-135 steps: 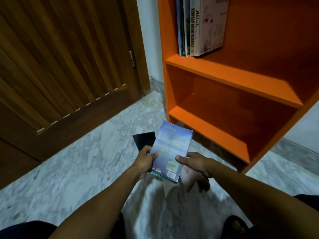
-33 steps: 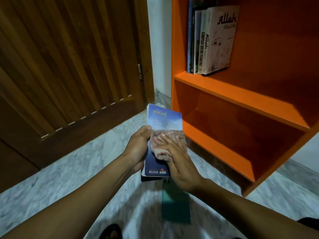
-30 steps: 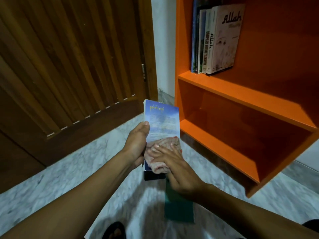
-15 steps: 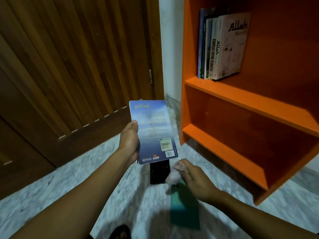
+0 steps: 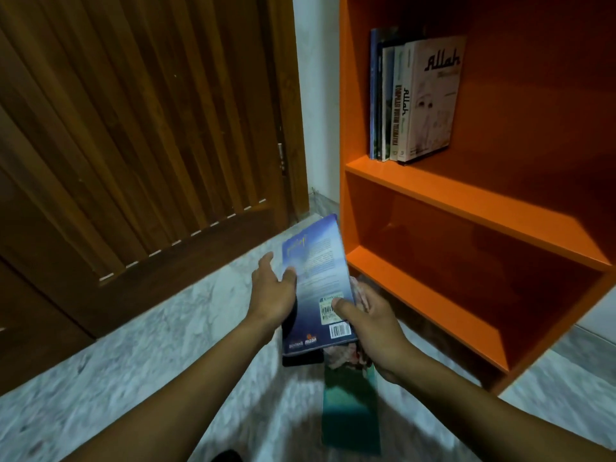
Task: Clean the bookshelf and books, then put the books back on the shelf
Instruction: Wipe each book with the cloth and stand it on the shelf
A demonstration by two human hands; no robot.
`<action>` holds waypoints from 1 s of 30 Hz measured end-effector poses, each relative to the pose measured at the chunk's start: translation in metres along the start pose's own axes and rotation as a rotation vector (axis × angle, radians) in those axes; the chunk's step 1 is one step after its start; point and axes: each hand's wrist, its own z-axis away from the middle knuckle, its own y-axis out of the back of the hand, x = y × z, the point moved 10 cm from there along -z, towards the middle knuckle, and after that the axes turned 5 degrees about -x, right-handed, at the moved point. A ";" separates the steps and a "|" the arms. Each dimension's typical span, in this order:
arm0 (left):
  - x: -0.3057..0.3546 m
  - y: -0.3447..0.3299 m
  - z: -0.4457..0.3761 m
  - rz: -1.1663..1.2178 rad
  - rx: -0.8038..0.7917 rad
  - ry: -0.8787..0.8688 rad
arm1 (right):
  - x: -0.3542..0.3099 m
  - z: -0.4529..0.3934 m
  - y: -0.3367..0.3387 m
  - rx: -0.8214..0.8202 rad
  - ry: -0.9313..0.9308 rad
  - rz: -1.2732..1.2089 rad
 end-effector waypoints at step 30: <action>0.013 -0.050 0.024 0.485 -0.339 -0.003 | -0.090 -0.026 0.051 0.226 0.361 0.605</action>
